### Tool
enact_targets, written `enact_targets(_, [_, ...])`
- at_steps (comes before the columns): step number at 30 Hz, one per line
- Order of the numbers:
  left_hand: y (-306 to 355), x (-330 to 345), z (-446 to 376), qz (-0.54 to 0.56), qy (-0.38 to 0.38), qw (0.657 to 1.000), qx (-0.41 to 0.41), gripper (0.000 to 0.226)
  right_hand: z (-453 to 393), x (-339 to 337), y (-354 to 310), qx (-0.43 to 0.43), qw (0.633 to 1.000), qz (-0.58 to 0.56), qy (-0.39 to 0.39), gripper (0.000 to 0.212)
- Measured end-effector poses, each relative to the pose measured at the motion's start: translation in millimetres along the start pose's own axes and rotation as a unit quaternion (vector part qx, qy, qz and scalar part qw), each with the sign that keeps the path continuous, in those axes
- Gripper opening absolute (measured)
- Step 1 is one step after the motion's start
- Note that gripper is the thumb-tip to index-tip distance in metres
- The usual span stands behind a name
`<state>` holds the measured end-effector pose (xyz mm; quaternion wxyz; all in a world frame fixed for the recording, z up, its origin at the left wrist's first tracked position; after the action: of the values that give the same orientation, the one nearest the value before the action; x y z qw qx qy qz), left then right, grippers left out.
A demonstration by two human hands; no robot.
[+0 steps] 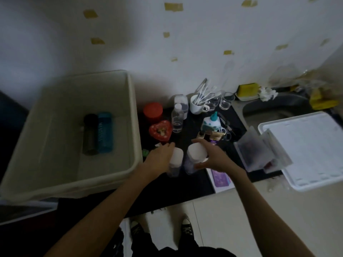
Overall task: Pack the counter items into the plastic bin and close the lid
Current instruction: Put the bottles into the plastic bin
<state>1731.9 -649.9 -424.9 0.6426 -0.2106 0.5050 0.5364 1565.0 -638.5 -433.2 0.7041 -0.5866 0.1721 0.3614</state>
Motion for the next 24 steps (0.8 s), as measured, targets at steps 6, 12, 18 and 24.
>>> enact_targets(6, [-5,0,2,0.142,0.043,0.989,-0.016,0.059,-4,-2,10,-0.032,0.998,-0.044,0.032,0.069])
enact_targets(12, [-7,-66,32,0.326,0.132,0.936,0.023,0.066,8,-58,-47,-0.077,0.983,-0.161,0.053,0.065])
enact_targets(18, [-44,-190,77,0.518,0.231,0.82,0.077,0.067,0,-107,-170,-0.16,0.935,-0.298,0.103,0.072])
enact_targets(24, [-124,-236,86,0.64,0.302,0.703,0.07,0.023,-52,-73,-267,-0.168,0.909,-0.363,0.116,0.042])
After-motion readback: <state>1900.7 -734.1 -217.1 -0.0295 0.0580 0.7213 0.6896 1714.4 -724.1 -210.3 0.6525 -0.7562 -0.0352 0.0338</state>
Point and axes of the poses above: each hand's wrist, its own z-axis away from the middle knuckle, its own x-axis out of the palm, y = z × x, the point moved 9 cm from there along -z, towards the middle knuckle, and after that the axes turned 2 degrees about y, right-handed, at the moved point
